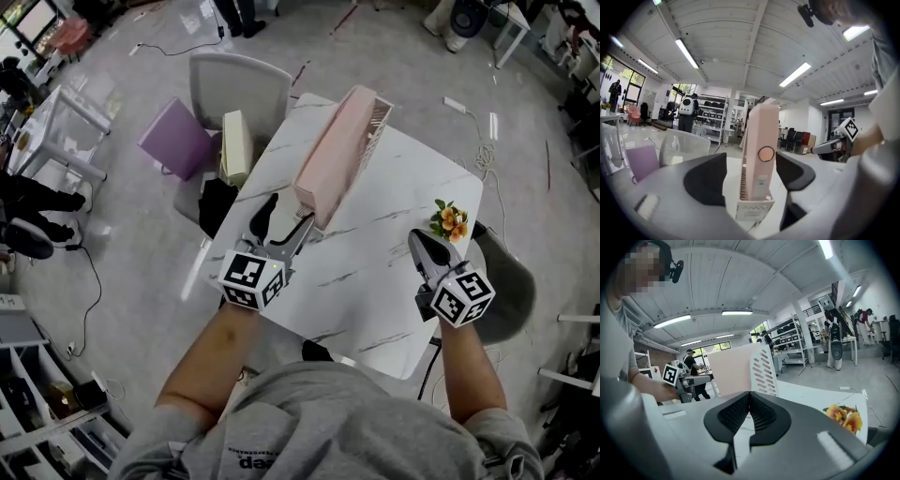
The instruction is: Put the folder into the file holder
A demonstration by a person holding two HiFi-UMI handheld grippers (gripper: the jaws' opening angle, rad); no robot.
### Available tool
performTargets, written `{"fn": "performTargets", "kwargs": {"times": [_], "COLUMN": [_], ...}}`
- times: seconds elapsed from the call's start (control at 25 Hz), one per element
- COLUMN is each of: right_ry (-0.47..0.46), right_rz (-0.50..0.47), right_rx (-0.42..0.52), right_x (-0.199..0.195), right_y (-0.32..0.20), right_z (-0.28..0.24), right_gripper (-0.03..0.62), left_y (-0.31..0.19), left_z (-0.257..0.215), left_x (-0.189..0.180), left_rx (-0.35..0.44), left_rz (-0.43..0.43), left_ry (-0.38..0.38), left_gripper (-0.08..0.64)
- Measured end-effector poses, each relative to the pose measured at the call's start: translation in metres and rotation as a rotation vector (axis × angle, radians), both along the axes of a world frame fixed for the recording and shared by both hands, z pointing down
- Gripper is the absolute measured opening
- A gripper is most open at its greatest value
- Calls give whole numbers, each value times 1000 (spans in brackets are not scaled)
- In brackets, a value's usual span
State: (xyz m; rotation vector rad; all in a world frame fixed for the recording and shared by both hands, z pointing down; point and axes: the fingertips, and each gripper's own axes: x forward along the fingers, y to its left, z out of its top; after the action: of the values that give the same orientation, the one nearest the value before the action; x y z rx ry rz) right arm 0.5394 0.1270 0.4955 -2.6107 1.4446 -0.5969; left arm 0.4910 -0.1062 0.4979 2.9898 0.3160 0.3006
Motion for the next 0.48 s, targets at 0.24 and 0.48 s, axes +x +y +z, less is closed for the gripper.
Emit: {"fn": "performTargets", "kwargs": {"times": [0.24, 0.48], "right_ry": [31, 55], "right_rz": [-132, -302], "right_rx": [24, 37], "right_x": [-26, -76], "right_y": [-67, -150], "right_z": [-29, -57], "right_gripper": [5, 5], "left_y": [-57, -126], "left_z": [-29, -63], "left_x": [-72, -166], "left_rx": [-32, -36], "left_rz": [-103, -256], "left_ry": [0, 40], "left_gripper": [339, 239]}}
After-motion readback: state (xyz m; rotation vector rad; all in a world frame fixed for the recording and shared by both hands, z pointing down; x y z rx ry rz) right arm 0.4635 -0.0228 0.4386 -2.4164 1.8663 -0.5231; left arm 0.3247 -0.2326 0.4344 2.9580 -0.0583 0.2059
